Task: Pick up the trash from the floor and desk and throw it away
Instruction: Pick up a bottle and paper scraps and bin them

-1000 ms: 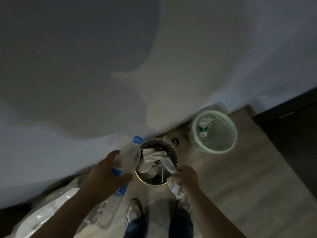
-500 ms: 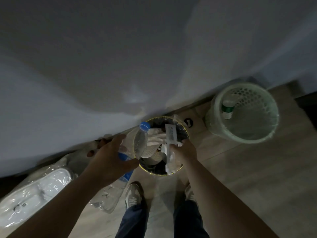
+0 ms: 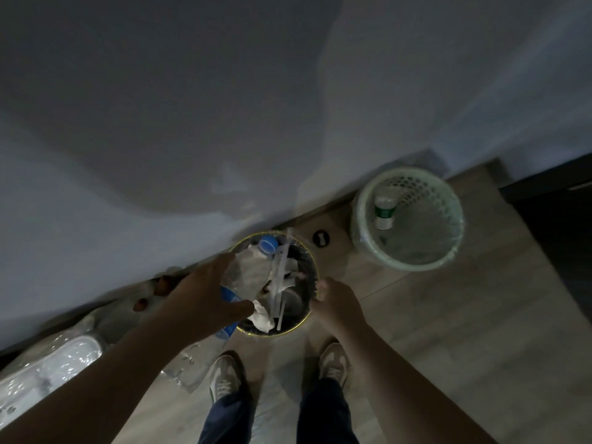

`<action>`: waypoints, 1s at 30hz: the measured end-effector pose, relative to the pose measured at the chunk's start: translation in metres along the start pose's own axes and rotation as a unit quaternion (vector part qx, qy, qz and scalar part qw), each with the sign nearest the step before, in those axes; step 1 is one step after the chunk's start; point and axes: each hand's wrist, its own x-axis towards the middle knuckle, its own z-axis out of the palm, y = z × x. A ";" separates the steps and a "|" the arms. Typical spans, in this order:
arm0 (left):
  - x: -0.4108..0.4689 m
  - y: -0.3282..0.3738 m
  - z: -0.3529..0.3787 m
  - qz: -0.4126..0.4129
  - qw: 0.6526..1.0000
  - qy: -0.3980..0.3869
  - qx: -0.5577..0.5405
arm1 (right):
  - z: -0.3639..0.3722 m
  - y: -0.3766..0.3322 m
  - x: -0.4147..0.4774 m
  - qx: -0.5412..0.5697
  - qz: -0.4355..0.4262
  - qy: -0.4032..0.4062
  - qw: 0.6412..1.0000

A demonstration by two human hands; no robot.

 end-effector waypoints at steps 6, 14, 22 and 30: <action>0.027 0.068 0.022 0.043 0.998 -0.030 0.047 | -0.068 0.051 -0.022 -0.047 0.024 0.003 0.999; 0.098 0.196 0.088 0.139 0.983 -0.090 0.077 | -0.140 0.131 -0.032 -0.032 0.065 0.018 0.997; 0.138 0.273 0.124 0.150 0.964 -0.073 0.207 | -0.175 0.187 -0.038 -0.021 0.086 0.022 0.996; 0.070 0.281 0.079 0.186 0.936 -0.122 0.275 | -0.210 0.172 -0.071 -0.029 0.069 0.021 0.997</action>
